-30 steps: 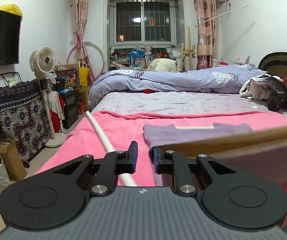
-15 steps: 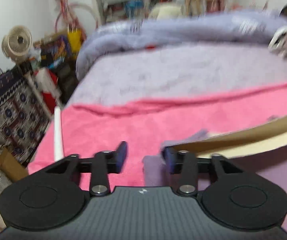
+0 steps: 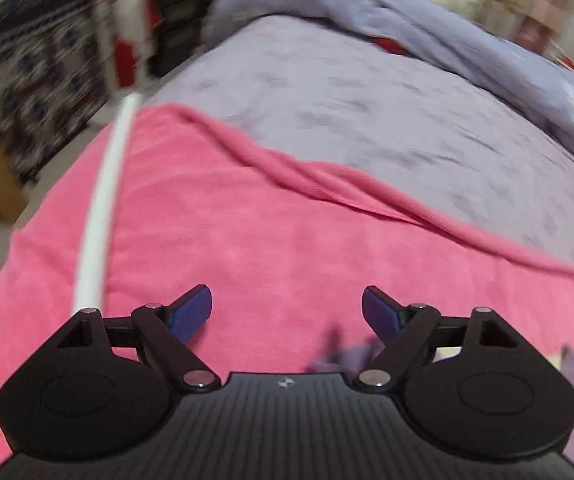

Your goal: Fold clothes

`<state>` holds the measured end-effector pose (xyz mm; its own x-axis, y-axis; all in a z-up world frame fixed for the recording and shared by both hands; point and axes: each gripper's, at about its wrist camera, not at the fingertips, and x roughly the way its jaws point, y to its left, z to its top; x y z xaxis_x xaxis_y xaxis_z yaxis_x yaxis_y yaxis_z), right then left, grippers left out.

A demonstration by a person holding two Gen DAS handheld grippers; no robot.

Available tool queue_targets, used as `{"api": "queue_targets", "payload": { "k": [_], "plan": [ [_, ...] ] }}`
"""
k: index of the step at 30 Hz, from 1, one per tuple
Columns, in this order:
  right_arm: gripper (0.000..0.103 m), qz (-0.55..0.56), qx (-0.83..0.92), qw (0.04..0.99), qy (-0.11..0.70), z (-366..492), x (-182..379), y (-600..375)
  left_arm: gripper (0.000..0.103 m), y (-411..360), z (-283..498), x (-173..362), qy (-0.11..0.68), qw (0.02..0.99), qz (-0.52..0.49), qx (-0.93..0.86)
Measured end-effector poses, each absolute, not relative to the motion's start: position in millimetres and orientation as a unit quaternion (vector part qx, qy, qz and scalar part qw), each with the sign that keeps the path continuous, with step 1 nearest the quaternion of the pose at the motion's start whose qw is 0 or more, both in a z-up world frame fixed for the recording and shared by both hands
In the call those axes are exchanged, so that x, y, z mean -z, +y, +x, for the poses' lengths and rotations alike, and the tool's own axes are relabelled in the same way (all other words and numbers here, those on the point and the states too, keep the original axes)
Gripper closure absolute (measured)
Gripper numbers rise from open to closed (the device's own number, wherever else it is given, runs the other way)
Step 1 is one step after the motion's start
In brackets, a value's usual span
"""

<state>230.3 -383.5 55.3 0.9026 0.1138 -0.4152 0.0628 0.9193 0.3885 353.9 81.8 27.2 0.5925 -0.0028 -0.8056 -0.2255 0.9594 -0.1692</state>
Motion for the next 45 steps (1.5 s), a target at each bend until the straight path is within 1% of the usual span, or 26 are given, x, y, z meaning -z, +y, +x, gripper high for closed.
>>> {"api": "queue_targets", "payload": {
  "k": [1,3,4,5,7,8,10,12,13,15,18,20,22,23,24,26,28,29,30,31,33,35,37,41,43,45],
  "plan": [
    [0.041,0.181,-0.037,0.955,0.232,228,-57,-376,0.020,88,354,-25,0.448,0.881,-0.134,-0.066],
    [0.051,0.109,-0.086,0.952,0.272,222,-52,-343,0.020,96,344,-25,0.443,0.883,-0.139,-0.065],
    [0.060,0.070,-0.106,0.947,0.294,221,-45,-325,0.020,97,336,-26,0.435,0.889,-0.133,-0.057],
    [0.064,0.032,-0.117,0.941,0.315,222,-36,-307,0.020,95,327,-30,0.424,0.896,-0.121,-0.047],
    [0.067,-0.039,-0.096,0.935,0.338,233,-14,-278,0.020,82,304,-41,0.398,0.914,-0.078,-0.009],
    [0.067,-0.065,-0.076,0.934,0.342,246,-2,-270,0.020,72,290,-46,0.383,0.922,-0.053,0.015],
    [0.066,-0.067,-0.021,0.936,0.346,279,14,-270,0.020,51,264,-54,0.361,0.931,-0.001,0.053],
    [0.067,-0.006,-0.011,0.941,0.338,292,6,-279,0.018,30,240,-53,0.345,0.934,0.053,0.077],
    [0.067,0.019,-0.009,0.945,0.325,289,-2,-283,0.017,20,229,-51,0.339,0.933,0.077,0.088],
    [0.067,0.032,-0.022,0.955,0.294,269,-15,-293,0.017,7,213,-40,0.339,0.927,0.115,0.111],
    [0.066,-0.016,-0.035,0.960,0.276,224,-23,-297,0.016,-3,202,-18,0.353,0.914,0.170,0.105],
    [0.066,-0.044,-0.044,0.955,0.289,198,-21,-299,0.009,1,202,-5,0.359,0.910,0.195,0.073],
    [0.066,-0.080,-0.024,0.944,0.319,185,-5,-307,0.005,9,201,-2,0.359,0.911,0.198,0.045],
    [0.057,-0.077,-0.011,0.944,0.320,180,0,-315,0.005,14,201,-5,0.360,0.912,0.192,0.032],
    [0.054,-0.074,0.001,0.944,0.321,174,5,-323,0.005,20,198,-10,0.359,0.914,0.187,0.021],
    [0.054,-0.028,0.020,0.952,0.305,151,-4,-339,0.005,26,191,-18,0.348,0.918,0.191,-0.007],
    [0.054,-0.024,0.029,0.960,0.276,123,-14,-341,0.007,25,186,-22,0.321,0.914,0.237,-0.069],
    [0.054,-0.029,0.024,0.964,0.263,108,-17,-338,0.010,23,184,-24,0.307,0.913,0.255,-0.089],
    [0.054,-0.029,0.007,0.967,0.251,94,-18,-333,0.010,22,180,-27,0.299,0.915,0.257,-0.089],
    [0.054,-0.025,-0.022,0.968,0.248,84,-18,-330,0.010,21,176,-30,0.299,0.920,0.244,-0.074],
    [0.055,-0.025,-0.070,0.956,0.283,76,-10,-319,0.010,16,163,-38,0.297,0.929,0.217,-0.033],
    [0.054,-0.052,-0.040,0.945,0.321,72,9,-313,0.010,4,150,-42,0.286,0.935,0.212,-0.004],
    [0.054,-0.024,-0.035,0.949,0.311,62,11,-323,0.010,-9,139,-43,0.275,0.936,0.219,0.008],
    [0.053,0.036,-0.017,0.946,0.322,50,4,-347,0.010,-42,125,-41,0.263,0.940,0.207,0.067],
    [0.053,0.064,-0.020,0.946,0.316,38,3,-357,0.009,-65,119,-35,0.257,0.938,0.214,0.094],
    [0.053,0.118,-0.032,0.942,0.313,29,4,-368,0.009,-89,115,-24,0.253,0.932,0.230,0.118]
  ]
}}
